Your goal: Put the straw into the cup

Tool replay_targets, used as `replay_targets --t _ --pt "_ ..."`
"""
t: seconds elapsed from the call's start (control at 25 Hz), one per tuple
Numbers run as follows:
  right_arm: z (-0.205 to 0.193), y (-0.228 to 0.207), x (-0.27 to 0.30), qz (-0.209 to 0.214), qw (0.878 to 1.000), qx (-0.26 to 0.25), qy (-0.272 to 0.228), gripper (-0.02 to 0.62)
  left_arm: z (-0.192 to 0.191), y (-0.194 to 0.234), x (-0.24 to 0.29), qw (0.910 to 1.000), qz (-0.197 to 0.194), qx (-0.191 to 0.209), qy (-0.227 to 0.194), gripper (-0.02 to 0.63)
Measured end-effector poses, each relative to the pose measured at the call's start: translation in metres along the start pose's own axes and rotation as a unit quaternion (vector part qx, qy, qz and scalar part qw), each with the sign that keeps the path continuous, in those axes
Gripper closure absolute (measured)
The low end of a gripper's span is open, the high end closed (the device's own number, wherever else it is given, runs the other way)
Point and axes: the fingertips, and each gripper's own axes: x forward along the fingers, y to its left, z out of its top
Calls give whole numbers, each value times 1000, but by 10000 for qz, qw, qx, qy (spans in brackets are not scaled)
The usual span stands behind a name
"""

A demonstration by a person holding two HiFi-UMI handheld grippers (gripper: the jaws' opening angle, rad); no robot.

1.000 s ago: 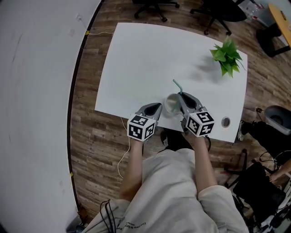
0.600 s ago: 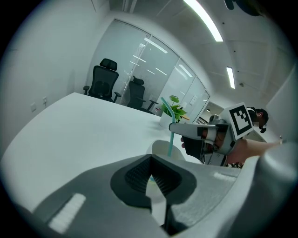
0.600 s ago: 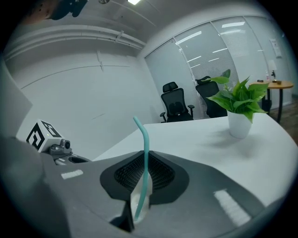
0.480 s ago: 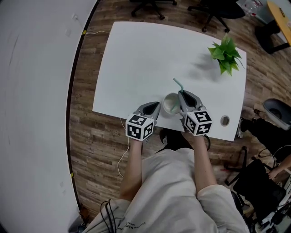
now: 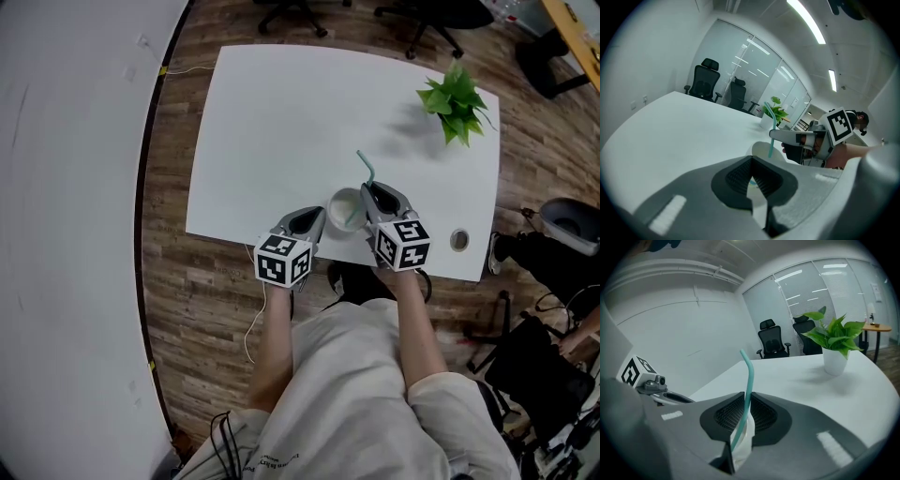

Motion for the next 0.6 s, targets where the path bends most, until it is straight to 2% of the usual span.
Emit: replay_targets --t 0.6 --pt "-11 0 6 53 9994 -257 246 449 -5 6 2 9999 49 -124 21 606"
